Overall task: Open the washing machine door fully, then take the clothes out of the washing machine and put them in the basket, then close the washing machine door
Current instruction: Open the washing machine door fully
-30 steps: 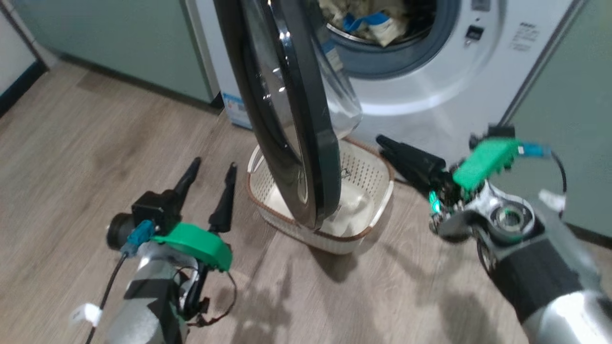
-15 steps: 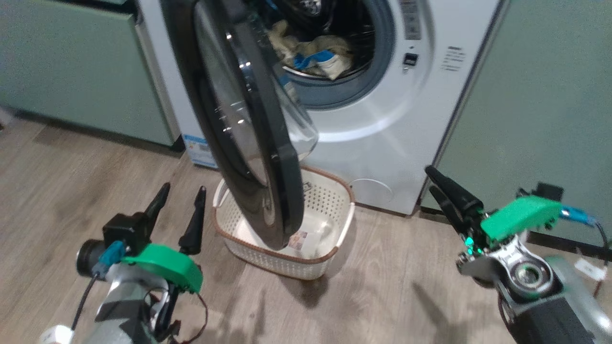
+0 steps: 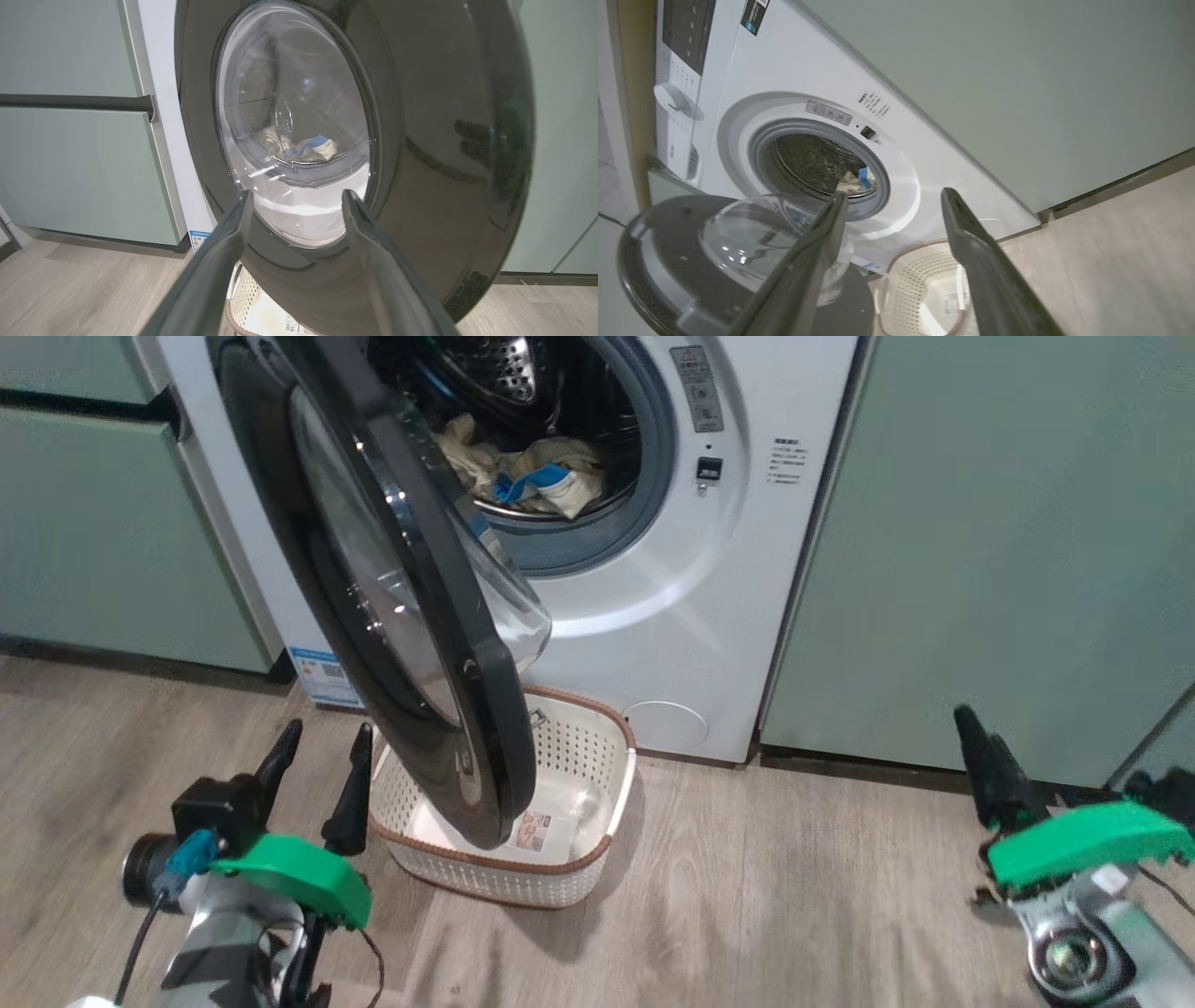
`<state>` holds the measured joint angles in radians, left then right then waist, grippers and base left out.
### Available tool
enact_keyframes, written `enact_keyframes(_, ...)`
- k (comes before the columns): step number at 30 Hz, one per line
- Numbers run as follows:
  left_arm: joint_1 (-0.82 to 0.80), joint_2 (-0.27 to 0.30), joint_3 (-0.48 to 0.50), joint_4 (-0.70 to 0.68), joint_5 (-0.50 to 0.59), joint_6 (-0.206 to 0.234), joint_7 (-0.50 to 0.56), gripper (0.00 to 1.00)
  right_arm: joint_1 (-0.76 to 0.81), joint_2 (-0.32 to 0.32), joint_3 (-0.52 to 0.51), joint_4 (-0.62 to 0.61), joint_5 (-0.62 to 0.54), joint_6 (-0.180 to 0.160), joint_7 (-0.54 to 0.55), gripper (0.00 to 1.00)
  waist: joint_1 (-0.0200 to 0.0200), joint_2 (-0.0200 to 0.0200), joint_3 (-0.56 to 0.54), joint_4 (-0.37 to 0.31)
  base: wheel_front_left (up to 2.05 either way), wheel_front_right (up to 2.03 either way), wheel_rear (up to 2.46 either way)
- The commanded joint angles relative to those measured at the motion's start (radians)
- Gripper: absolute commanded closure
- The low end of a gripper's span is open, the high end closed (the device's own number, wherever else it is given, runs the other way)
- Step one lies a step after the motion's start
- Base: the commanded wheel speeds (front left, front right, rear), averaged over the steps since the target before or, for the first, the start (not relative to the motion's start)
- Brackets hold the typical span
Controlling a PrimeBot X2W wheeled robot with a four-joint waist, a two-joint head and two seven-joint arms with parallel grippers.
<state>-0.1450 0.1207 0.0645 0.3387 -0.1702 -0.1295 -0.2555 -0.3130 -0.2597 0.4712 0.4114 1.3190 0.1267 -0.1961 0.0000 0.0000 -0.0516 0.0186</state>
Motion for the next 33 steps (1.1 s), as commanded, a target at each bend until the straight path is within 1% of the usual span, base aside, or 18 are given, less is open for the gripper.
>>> enact_keyframes(1,-0.031,0.031,0.041,-0.033,-0.009,-0.001,-0.006,0.0,-0.015,-0.038,0.031,-0.014,-0.042,0.004,-0.036,0.0,0.0,0.0,-0.005,-0.008,0.0,0.0,0.0)
enact_keyframes(3,-0.026,0.031,0.045,-0.034,-0.012,-0.001,-0.006,0.0,-0.003,-0.043,0.019,0.001,-0.055,0.004,-0.058,0.0,0.0,0.0,-0.008,-0.016,0.0,0.0,0.0)
enact_keyframes(4,-0.024,0.031,0.047,-0.035,-0.013,-0.001,-0.006,0.0,0.001,-0.052,0.012,0.008,-0.079,0.004,-0.063,0.0,0.0,0.0,-0.009,-0.019,0.0,0.0,0.0)
enact_keyframes(6,-0.02,0.031,0.051,-0.038,-0.015,-0.001,-0.006,0.0,0.013,-0.05,-0.055,0.004,-0.136,0.004,-0.065,0.0,0.0,0.0,-0.009,-0.026,0.0,0.0,0.0)
enact_keyframes(7,-0.017,0.03,0.054,-0.04,-0.015,-0.001,-0.006,0.0,0.023,-0.047,-0.095,-0.002,-0.187,0.004,-0.065,0.0,0.0,0.0,-0.009,-0.03,0.0,0.0,0.0)
enact_keyframes(12,-0.008,0.025,0.059,-0.048,-0.014,-0.001,-0.006,0.0,0.097,0.013,-0.277,-0.053,-0.425,0.004,-0.065,0.0,0.0,0.0,-0.007,-0.039,0.0,0.0,0.0)
enact_keyframes(13,-0.008,0.025,0.059,-0.048,-0.014,-0.001,-0.006,0.0,0.097,0.013,-0.277,-0.053,-0.425,0.004,-0.065,0.0,0.0,0.0,-0.007,-0.039,0.0,0.0,0.0)
enact_keyframes(16,-0.007,0.025,0.06,-0.05,-0.015,-0.001,-0.006,0.0,0.138,0.055,-0.367,-0.089,-0.554,0.004,-0.065,0.0,0.0,0.0,-0.004,-0.042,0.0,0.0,0.0)
enact_keyframes(18,-0.007,0.025,0.061,-0.05,-0.016,-0.001,-0.006,0.0,0.163,0.074,-0.406,-0.111,-0.644,0.004,-0.066,0.0,0.0,0.0,-0.003,-0.042,0.0,0.0,0.0)
enact_keyframes(21,-0.007,0.024,0.061,-0.05,-0.017,-0.001,-0.006,0.0,0.199,0.09,-0.423,-0.129,-0.765,0.004,-0.066,0.0,0.0,0.0,-0.002,-0.041,0.0,0.0,0.0)
enact_keyframes(26,-0.005,0.021,0.063,-0.049,-0.018,-0.001,-0.006,0.0,0.243,0.11,-0.427,-0.134,-0.893,0.004,-0.066,0.0,0.0,0.0,-0.004,-0.04,0.0,0.0,0.0)
enact_keyframes(33,-0.005,0.024,0.065,-0.04,-0.021,-0.001,-0.006,0.0,0.276,0.137,-0.459,-0.135,-0.952,0.004,-0.066,0.0,0.0,0.0,-0.006,-0.04,0.0,0.0,0.0)
